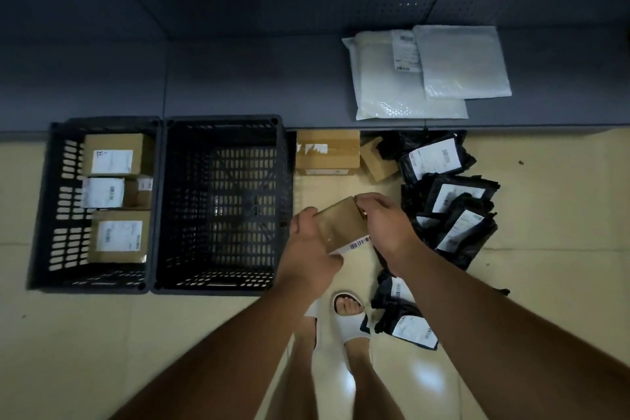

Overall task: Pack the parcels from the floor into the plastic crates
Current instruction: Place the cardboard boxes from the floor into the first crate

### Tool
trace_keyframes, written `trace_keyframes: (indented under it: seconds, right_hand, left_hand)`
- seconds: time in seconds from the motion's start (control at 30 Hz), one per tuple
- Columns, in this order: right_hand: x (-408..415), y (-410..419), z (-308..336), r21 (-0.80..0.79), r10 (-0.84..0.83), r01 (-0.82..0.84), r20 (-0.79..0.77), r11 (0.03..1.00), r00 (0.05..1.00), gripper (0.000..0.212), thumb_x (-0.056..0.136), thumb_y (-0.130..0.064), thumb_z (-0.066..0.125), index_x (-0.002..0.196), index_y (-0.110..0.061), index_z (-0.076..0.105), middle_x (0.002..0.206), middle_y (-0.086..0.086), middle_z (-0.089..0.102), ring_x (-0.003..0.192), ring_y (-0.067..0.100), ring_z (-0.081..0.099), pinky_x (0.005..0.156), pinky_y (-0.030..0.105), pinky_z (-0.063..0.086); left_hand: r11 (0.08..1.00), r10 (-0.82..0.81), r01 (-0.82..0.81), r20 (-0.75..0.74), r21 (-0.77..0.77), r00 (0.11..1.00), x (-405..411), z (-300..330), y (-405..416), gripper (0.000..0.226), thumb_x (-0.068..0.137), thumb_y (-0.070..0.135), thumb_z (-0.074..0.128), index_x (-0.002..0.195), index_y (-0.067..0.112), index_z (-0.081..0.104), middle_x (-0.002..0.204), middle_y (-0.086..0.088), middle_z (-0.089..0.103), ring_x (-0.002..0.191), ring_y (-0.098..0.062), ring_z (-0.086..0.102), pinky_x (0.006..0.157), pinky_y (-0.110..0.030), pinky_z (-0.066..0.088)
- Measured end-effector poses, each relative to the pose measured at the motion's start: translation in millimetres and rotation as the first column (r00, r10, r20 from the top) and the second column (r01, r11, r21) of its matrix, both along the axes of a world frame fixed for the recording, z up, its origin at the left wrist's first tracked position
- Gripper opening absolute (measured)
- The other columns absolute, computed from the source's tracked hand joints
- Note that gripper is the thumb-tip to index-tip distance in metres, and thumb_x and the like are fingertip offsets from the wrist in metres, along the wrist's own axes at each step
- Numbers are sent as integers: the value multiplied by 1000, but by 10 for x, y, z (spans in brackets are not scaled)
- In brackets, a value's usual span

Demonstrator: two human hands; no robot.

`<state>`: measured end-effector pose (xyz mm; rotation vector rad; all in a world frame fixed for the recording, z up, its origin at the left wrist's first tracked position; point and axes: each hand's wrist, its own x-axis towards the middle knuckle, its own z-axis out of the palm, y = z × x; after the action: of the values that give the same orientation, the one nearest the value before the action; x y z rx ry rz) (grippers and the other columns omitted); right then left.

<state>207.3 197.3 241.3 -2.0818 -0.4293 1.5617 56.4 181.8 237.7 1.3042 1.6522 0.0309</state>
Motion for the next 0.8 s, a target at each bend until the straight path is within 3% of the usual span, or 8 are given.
trace_keyframes:
  seconds: [0.13,0.23,0.3,0.43,0.53,0.6,0.67,0.8]
  right_hand:
    - [-164,75,103,33,122,-122,10,992,992,16,98,-31,53,97,-31,69,102,-5,68,99,20,63,79,33,49]
    - [-365,123,143,50,211,-212,22,976,977,21,98,-32,54,110,-28,71,108,-6,68,105,19,62,92,37,49]
    - [-523,130,175,65,268,-268,14,961,963,25,99,-29,52,116,-25,69,108,-7,67,96,12,60,80,30,45]
    - [-906,84,209,75,414,-416,44,906,909,17,102,-28,49,109,-29,64,95,-12,60,82,2,54,64,21,39]
    - [-1266,3,175,49,489,-498,129,866,863,28,100,-36,51,126,-30,61,122,0,57,103,21,59,79,32,48]
    - [-1508,-53,178,17,524,-535,174,845,834,39,99,-40,51,138,-32,53,131,1,54,112,25,59,90,39,52]
    - [-1769,-102,202,-12,592,-600,180,800,786,39,101,-41,47,137,-29,52,128,1,60,111,25,61,95,42,52]
    - [-2397,-261,287,-19,661,-665,133,747,738,28,104,-35,44,123,-24,62,113,3,68,101,23,65,91,43,55]
  left_hand:
    - [995,101,-100,31,-28,994,-254,116,-91,82,72,29,79,140,32,34,130,8,46,98,-13,59,81,-27,50]
    - [947,311,-298,103,-123,945,-473,179,-186,79,68,34,84,135,32,41,117,5,61,98,-12,65,87,-36,58]
    - [883,462,-439,136,-169,877,-638,231,-259,71,73,30,85,131,28,45,109,5,65,97,-12,66,86,-34,57]
    - [687,724,-675,163,-270,671,-1043,245,-460,79,63,42,85,132,23,50,108,0,71,98,-19,71,94,-44,58]
    - [503,864,-770,260,-392,432,-1402,262,-639,58,84,23,79,133,14,50,114,-14,73,101,-20,71,98,-43,57]
    - [406,907,-785,315,-468,281,-1651,318,-766,48,92,19,73,134,13,49,116,-13,74,105,-20,73,92,-35,58]
    - [362,912,-786,367,-502,185,-1894,357,-912,45,95,19,69,135,18,49,114,-10,76,104,-20,74,91,-31,57]
    - [327,902,-785,421,-526,93,-2395,429,-1245,45,99,23,64,140,29,47,114,-6,76,105,-20,74,106,-37,52]
